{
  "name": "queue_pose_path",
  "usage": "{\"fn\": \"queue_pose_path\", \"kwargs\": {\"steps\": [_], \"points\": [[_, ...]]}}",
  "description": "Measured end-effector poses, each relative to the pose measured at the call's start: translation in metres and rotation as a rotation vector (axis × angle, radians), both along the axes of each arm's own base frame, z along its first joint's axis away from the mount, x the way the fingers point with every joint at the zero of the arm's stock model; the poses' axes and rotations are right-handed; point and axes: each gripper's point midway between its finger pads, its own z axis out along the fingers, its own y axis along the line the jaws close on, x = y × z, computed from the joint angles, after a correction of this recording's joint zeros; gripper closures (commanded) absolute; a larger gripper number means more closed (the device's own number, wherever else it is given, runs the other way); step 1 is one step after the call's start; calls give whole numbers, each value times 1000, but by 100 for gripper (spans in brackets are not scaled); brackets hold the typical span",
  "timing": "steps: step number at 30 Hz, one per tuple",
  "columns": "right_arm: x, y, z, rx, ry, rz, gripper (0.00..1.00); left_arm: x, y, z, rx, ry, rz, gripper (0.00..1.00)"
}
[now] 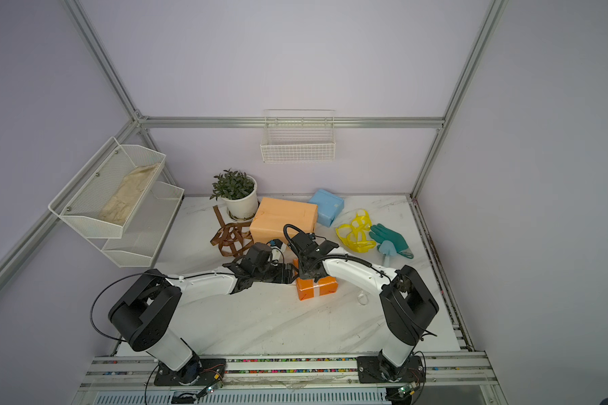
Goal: Untie the ribbon bows on the gift boxes
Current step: Pull the ribbon from the gift box.
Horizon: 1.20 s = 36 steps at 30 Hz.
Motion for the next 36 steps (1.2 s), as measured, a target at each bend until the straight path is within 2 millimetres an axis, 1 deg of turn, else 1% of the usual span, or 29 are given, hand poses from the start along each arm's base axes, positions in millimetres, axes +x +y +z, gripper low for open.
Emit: {"fn": "queue_pose_path", "kwargs": {"steps": [4, 6, 7, 8, 11, 14, 18, 21, 24, 28, 30, 32, 36], "points": [[2, 5, 0, 35, 0, 11, 100, 0, 0, 0, -1, 0, 0, 20], [1, 12, 1, 98, 14, 29, 100, 0, 0, 0, -2, 1, -1, 17], [2, 13, 2, 144, 20, 35, 100, -1, -1, 0, -3, 2, -3, 2], [3, 15, 3, 201, 33, 38, 100, -1, -1, 0, -4, 2, -7, 0], [7, 18, 8, 371, 56, 46, 100, -3, -1, 0, -9, 13, -11, 0], [14, 22, 18, 525, 56, 53, 100, -3, -1, -1, -4, 18, -10, 0], [14, 30, 33, 691, 57, 83, 100, -4, 0, -2, -1, 20, -9, 0], [11, 35, 43, 765, 59, 109, 100, -2, 1, -1, -1, 21, -4, 0], [10, 40, 60, 823, 38, 143, 100, -1, 3, -2, 1, 23, 0, 0], [9, 39, 85, 882, 0, 171, 100, 2, 7, -2, 1, 24, 12, 0], [11, 36, 96, 907, -23, 174, 100, 5, 11, -2, 3, 24, 23, 0], [13, 33, 102, 926, -31, 172, 100, 8, 15, -2, 6, 24, 36, 0], [17, 28, 106, 948, -29, 163, 100, 14, 24, 0, 9, 25, 62, 0]]}}
